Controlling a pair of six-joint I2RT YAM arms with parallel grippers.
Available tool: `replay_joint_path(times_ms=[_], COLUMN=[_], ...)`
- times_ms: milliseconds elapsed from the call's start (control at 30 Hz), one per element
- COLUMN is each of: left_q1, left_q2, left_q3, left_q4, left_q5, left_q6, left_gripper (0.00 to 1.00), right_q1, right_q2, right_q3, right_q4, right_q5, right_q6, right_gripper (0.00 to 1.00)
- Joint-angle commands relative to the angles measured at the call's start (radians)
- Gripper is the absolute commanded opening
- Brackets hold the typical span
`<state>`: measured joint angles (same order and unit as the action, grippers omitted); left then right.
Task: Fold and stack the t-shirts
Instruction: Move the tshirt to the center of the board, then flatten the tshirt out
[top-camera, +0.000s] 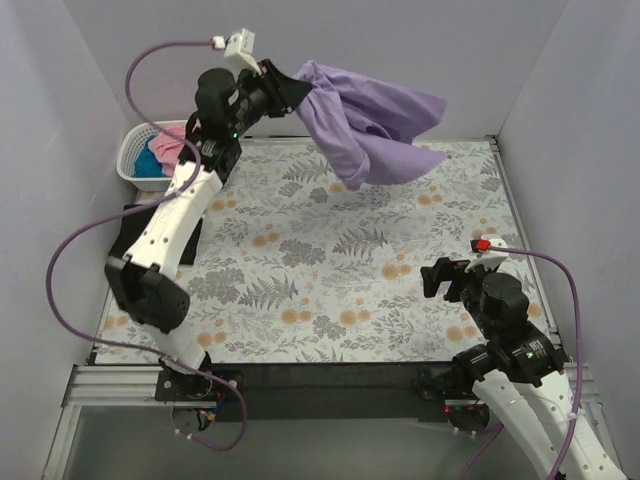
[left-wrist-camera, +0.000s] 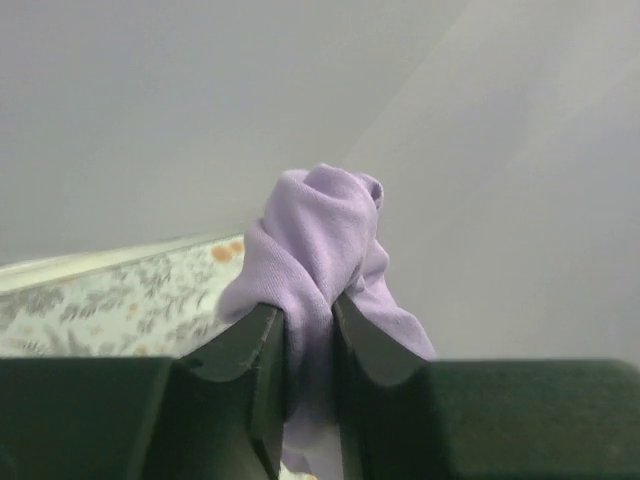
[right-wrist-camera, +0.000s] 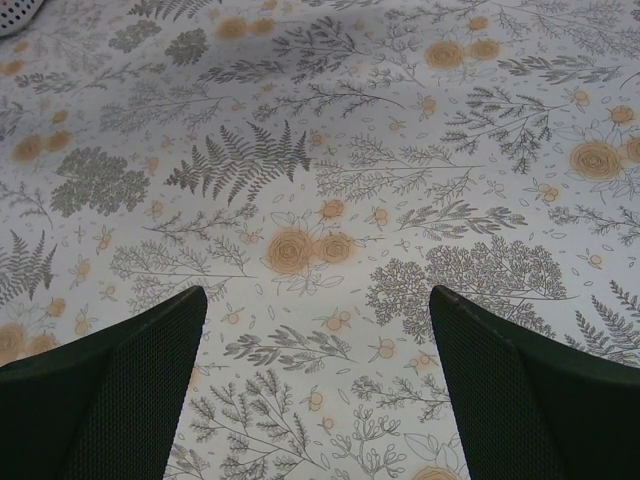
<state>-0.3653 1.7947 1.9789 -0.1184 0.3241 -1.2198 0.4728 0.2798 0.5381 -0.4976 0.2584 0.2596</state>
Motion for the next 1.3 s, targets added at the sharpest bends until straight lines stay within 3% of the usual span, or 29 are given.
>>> replay_joint_path(times_ms=[0, 33, 133, 233, 367, 533, 633, 833, 1167, 1267], left_q1=[0.014, 0.014, 0.034, 0.054, 0.054, 0.049, 0.049, 0.049, 0.048, 0.046], left_q2=[-0.236, -0.279, -0.392, -0.457, -0.61, -0.813, -0.882, -0.844, -0.753, -0.723], left_q3=[-0.337, -0.417, -0.71, -0.869, -1.05, -1.328, -1.414, -1.395, -1.391, -1.393], left_q4=[0.039, 0.037, -0.007, -0.107, -0.184, -0.19, -0.199, -0.202, -0.208, -0.208], left_q5=[-0.168, -0.225, -0.467, -0.507, -0.475, -0.326, -0.29, -0.28, -0.206, -0.18], left_q6=[0.019, 0.028, -0.004, -0.021, 0.011, 0.063, 0.031, 0.046, 0.062, 0.06], left_gripper=[0.25, 0.38, 0.64, 0.72, 0.74, 0.74, 0.74, 0.74, 0.75, 0.8], right_q1=[0.004, 0.004, 0.004, 0.006, 0.006, 0.009, 0.078, 0.36, 0.559, 0.598], right_q2=[-0.001, 0.018, 0.07, 0.14, 0.255, 0.573, 0.723, 0.924, 1.193, 1.257], right_q3=[0.011, 0.02, 0.057, 0.089, 0.103, 0.109, 0.134, 0.19, 0.327, 0.359], right_q4=[0.041, 0.042, 0.034, 0.022, 0.019, 0.119, 0.151, 0.211, 0.193, 0.154], right_q5=[-0.016, -0.025, -0.085, -0.134, -0.194, -0.416, -0.418, -0.3, -0.133, -0.091], right_q6=[-0.014, -0.014, -0.019, -0.02, -0.017, -0.028, -0.028, 0.007, 0.033, 0.03], right_gripper=[0.98, 0.98, 0.98, 0.98, 0.97, 0.72, 0.7, 0.74, 0.77, 0.77])
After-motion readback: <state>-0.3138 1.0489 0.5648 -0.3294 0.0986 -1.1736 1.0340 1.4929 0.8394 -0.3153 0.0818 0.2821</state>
